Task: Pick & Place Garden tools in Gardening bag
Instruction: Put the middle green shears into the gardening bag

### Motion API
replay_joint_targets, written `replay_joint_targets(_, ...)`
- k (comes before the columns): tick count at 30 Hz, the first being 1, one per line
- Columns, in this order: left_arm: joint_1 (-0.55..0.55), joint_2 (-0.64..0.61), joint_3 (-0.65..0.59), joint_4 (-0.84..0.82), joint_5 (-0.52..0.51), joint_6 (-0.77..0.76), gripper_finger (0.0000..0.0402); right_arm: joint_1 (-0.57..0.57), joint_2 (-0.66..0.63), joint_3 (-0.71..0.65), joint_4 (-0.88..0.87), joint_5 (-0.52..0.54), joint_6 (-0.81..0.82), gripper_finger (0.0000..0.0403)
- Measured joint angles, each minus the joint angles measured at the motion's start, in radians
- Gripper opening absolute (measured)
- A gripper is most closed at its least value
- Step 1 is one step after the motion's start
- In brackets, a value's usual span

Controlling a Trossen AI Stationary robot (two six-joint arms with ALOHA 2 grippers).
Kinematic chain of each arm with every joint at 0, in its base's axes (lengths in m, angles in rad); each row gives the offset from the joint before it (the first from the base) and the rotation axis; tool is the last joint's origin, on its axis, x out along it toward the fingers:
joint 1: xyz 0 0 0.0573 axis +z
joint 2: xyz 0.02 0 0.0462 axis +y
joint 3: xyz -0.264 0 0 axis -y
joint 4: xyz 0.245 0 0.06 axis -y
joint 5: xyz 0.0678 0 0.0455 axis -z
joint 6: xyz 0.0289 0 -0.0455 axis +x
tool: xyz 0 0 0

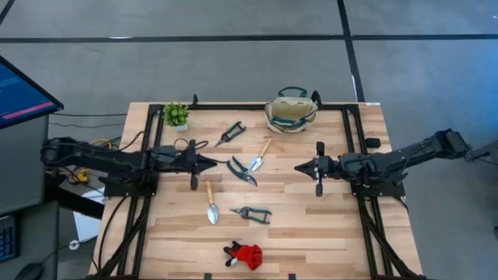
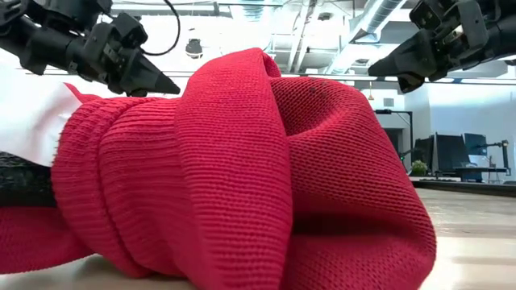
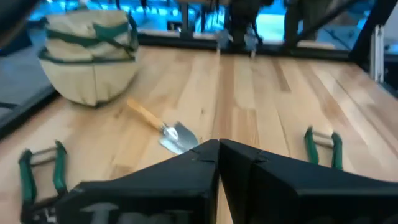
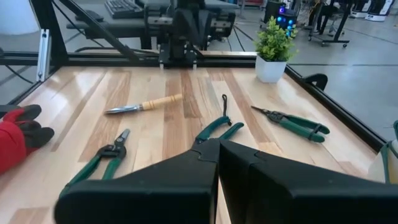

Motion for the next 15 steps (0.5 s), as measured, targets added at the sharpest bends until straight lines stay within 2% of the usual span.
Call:
replay_joint_targets(5,-0.002,0.088,0.000,0.038,0.000,0.000,0.0002,0.000,0.000,0.000,0.000,0.000,0.000,0.0001)
replay_joint_targets(9,-0.015,0.139,0.000,0.151,0.002,0.002,0.0002,0.000,0.000,0.000,0.000,0.000,0.000,0.0001)
replay_joint_targets(15,-0.016,0.184,0.000,0.237,0.078,0.059,0.0002,0.000,0.000,0.000,0.000,-0.001,0.001,0.0001)
